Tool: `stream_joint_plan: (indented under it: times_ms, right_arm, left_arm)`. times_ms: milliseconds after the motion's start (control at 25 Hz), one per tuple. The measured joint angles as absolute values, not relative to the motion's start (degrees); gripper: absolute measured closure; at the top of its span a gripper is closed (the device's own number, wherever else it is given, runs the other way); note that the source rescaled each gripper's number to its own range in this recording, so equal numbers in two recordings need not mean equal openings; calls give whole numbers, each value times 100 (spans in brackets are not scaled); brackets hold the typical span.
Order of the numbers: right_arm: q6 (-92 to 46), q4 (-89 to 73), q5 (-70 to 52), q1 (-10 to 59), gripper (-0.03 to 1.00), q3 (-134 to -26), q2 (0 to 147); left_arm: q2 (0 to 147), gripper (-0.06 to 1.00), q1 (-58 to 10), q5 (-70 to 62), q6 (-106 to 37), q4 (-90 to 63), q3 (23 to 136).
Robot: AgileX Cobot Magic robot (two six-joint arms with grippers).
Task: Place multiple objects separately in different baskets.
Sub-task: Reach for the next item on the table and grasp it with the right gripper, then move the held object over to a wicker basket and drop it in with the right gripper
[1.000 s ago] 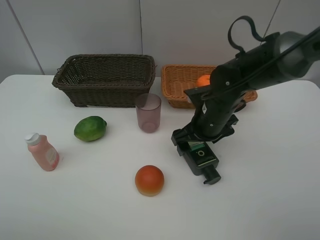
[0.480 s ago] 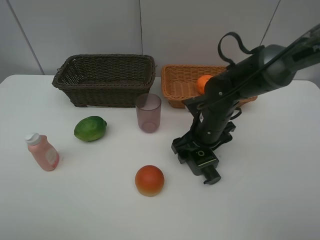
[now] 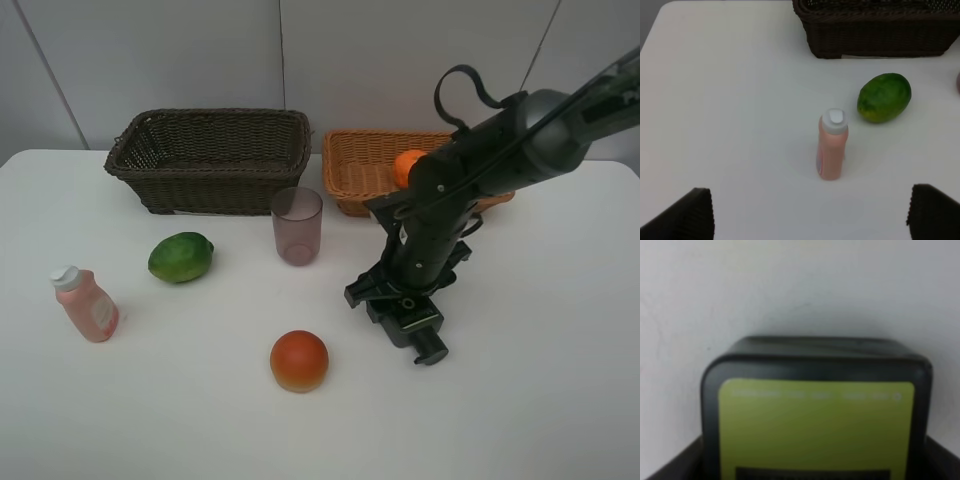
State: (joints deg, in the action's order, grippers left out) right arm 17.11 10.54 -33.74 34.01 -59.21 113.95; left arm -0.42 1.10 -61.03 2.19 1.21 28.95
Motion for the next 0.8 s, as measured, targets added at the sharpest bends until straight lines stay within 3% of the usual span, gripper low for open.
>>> stream_joint_plan:
  times_ms: [800]
  right_arm:
    - [1711,1190,-3514,3401,85,-5940,11354]
  left_arm:
    - [-42,-6,110,-6103,219,121,2895]
